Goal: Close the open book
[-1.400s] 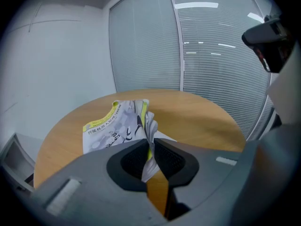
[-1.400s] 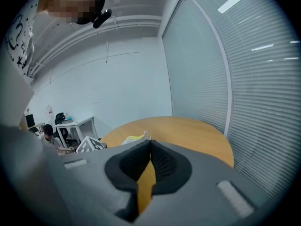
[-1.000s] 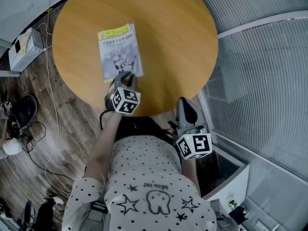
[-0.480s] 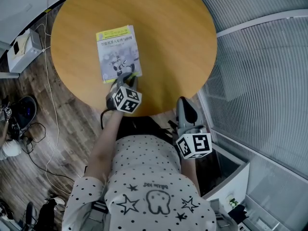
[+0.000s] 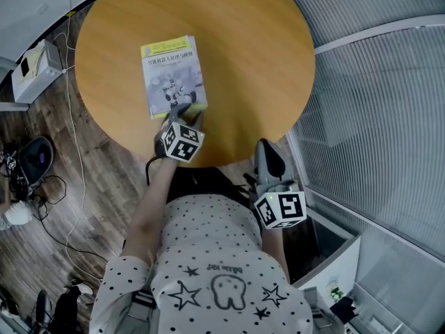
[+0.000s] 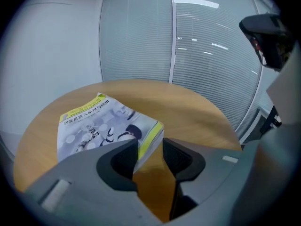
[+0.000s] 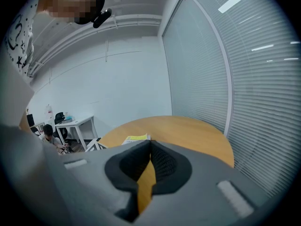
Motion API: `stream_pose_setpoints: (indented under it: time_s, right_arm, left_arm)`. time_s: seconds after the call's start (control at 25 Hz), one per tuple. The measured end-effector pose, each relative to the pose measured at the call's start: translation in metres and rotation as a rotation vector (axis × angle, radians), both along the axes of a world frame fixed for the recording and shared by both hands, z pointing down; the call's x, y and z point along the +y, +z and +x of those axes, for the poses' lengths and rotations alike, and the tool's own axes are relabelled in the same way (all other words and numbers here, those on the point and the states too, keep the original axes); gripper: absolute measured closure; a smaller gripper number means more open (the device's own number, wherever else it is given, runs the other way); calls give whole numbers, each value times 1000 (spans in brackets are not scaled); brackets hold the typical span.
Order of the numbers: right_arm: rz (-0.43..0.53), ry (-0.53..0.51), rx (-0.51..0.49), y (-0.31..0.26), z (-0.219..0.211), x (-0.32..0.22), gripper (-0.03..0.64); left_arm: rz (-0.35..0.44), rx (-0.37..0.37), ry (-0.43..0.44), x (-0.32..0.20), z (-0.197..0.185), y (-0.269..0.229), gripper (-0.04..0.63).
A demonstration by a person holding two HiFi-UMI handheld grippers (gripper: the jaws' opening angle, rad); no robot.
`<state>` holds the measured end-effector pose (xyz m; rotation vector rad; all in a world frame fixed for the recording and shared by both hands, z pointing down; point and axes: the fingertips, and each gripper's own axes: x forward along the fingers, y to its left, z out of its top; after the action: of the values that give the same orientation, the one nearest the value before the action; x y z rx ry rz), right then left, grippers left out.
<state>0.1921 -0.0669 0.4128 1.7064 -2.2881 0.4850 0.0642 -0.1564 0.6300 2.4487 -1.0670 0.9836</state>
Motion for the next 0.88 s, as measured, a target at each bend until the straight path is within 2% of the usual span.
stream_pose_setpoints:
  time_s: [0.12,0.48,0.6,0.88]
  right_arm:
    - [0,-2,0,0,0,1,612]
    - [6,-16,0,-2,-3,0,612]
    - [10,-23,-2,-3,-5,1,612]
    - [16,-40,-4,-6,-11,-2,612]
  left_arm:
    - [-4,37,21,5,5,-4,343]
    - [25,99,6,7,4,-23,344]
    - [28,129,-27,6,-1,-31,430]
    - [67,144,-85,-2,-18,-47,555]
